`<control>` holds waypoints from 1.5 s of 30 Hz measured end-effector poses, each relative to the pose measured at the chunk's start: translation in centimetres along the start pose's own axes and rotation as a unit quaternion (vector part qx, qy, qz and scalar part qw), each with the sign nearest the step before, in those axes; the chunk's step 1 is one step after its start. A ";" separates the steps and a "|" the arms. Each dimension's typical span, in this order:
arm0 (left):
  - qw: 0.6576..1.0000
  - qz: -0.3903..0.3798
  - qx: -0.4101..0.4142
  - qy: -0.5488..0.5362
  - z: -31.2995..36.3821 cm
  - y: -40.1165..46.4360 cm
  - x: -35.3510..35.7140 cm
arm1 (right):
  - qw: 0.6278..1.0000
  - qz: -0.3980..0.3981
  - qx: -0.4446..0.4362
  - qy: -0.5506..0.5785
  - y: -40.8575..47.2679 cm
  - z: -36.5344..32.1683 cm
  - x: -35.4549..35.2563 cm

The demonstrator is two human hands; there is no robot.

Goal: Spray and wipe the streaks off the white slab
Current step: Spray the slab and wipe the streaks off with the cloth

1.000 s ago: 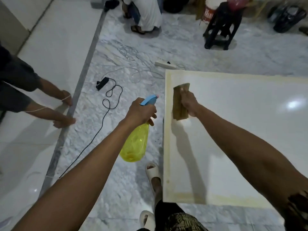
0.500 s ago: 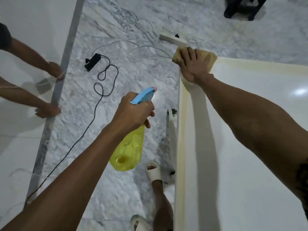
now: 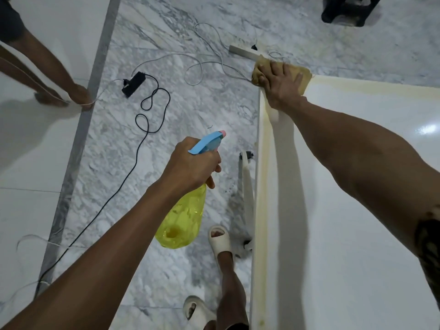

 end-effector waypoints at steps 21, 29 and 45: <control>1.000 -0.007 0.014 -0.003 -3.1 -9.7 1.1 | 0.998 -0.026 -0.035 -0.034 -18.6 -3.4 4.6; 1.000 -0.027 -0.006 0.008 -8.6 -19.6 4.3 | 0.997 -0.053 -0.047 -0.037 -35.3 -6.6 8.1; 0.999 -0.034 -0.008 0.027 -15.9 -33.5 6.4 | 0.996 -0.032 -0.084 -0.008 -59.9 -11.2 13.5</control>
Point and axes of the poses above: each hand's wrist, its own y-axis towards the middle knuckle, its own x-axis out of the palm, z = x × y, the point moved 1 cm from there along y, towards the middle knuckle, and after that the axes turned 2 degrees about -y, right-handed, at the moved point
